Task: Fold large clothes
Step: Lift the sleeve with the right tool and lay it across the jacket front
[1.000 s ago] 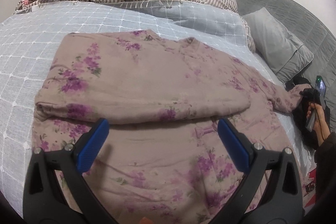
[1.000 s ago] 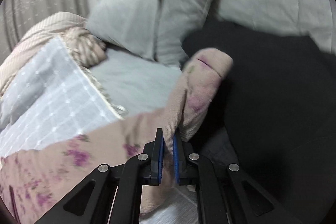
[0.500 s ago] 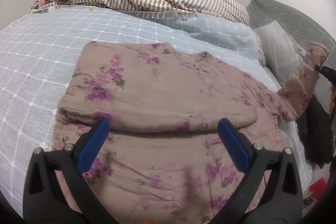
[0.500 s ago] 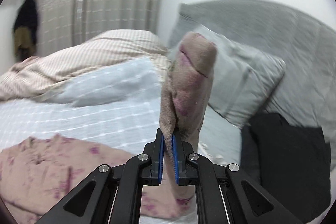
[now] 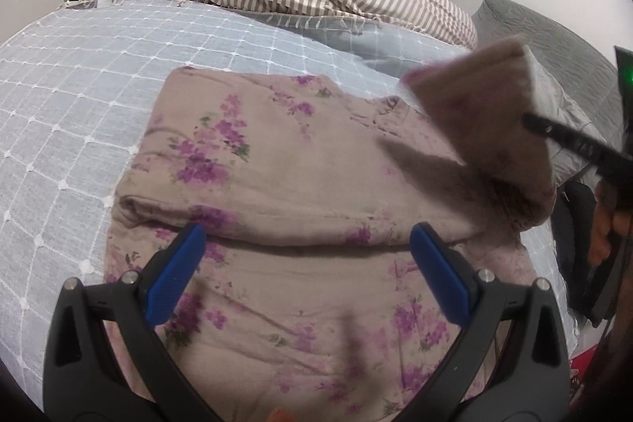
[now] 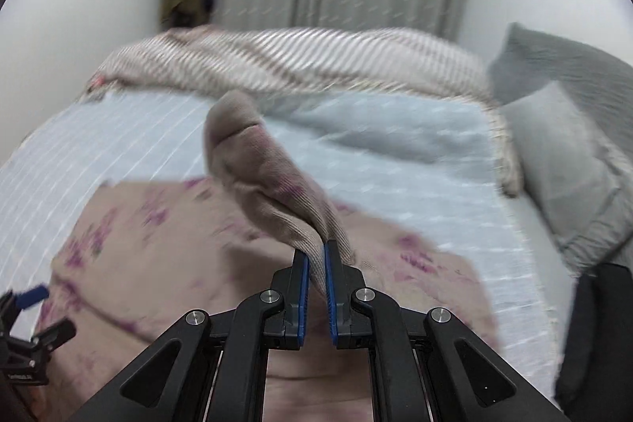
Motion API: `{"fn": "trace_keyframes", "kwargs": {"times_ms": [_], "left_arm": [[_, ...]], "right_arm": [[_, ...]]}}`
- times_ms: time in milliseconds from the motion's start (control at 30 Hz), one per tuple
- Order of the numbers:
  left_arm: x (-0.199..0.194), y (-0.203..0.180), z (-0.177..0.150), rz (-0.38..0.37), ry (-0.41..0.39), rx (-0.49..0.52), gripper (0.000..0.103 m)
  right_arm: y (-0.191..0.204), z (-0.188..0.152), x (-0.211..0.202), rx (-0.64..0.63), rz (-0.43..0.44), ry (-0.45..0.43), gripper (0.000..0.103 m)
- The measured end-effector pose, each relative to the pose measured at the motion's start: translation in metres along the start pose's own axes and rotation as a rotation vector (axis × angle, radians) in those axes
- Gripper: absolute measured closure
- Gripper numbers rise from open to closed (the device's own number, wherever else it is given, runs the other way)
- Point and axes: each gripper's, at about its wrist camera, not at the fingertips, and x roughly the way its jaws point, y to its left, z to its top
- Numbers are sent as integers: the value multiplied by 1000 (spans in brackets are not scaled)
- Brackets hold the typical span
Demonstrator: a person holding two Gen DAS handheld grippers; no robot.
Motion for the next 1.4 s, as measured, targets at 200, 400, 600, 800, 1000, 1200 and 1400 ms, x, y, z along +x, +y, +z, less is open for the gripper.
{"fn": "trace_keyframes", "kwargs": {"times_ms": [200, 400, 600, 800, 1000, 1200, 1400], "left_arm": [[8, 7, -1, -5, 44, -11, 0], [18, 8, -4, -36, 106, -29, 0], [22, -9, -10, -30, 132, 34, 0], [31, -56, -13, 18, 130, 147, 0], [54, -111, -16, -59, 159, 220, 0], [77, -147, -17, 16, 139, 289, 0], [85, -164, -13, 117, 76, 392, 0]], "right_arm": [[36, -32, 56, -31, 117, 153, 91], [24, -57, 65, 43, 277, 275, 87], [-12, -85, 22, 160, 409, 196, 24], [-71, -118, -4, 275, 406, 132, 24], [-127, -148, -3, 430, 344, 131, 24], [-163, -164, -2, 522, 250, 125, 24], [-178, -172, 3, 634, 259, 148, 24]]}}
